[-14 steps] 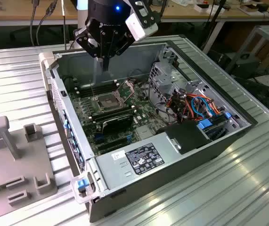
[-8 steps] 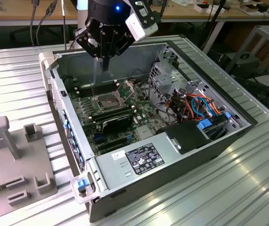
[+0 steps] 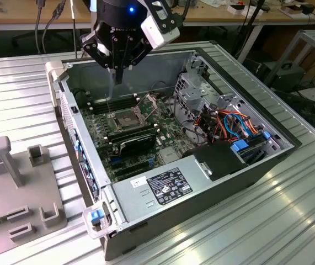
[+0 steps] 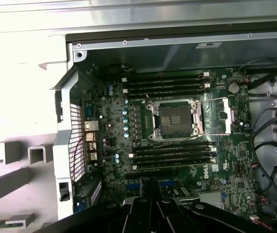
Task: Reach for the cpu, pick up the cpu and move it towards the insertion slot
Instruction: 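Reach for the cpu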
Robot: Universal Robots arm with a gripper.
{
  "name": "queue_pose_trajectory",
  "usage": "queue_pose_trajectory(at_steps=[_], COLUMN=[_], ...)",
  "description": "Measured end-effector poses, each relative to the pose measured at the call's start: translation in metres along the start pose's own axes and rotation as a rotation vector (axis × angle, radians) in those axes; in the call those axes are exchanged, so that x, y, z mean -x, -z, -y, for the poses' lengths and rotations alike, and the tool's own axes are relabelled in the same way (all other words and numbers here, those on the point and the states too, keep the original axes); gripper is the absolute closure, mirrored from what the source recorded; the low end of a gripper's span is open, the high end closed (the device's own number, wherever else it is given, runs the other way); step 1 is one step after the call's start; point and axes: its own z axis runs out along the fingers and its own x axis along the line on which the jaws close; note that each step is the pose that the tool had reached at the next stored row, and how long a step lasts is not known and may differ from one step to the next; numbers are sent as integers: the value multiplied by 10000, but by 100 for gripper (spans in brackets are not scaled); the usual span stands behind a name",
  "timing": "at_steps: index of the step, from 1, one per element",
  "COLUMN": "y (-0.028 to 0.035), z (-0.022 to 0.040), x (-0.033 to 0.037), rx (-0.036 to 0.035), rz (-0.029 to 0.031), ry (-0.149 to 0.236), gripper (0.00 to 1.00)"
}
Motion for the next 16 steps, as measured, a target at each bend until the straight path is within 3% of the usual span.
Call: queue_pose_trajectory(at_steps=[5,11,15,16], y=[-1,-4,-11,-13], z=[5,-6,-3,-1], x=[-63,-144,-202,-215], rx=[-1,-9,-14,-19], rz=[-21,-94,-201,-258], ry=[-1,-4,-9,-11], gripper=[89,89,89,89])
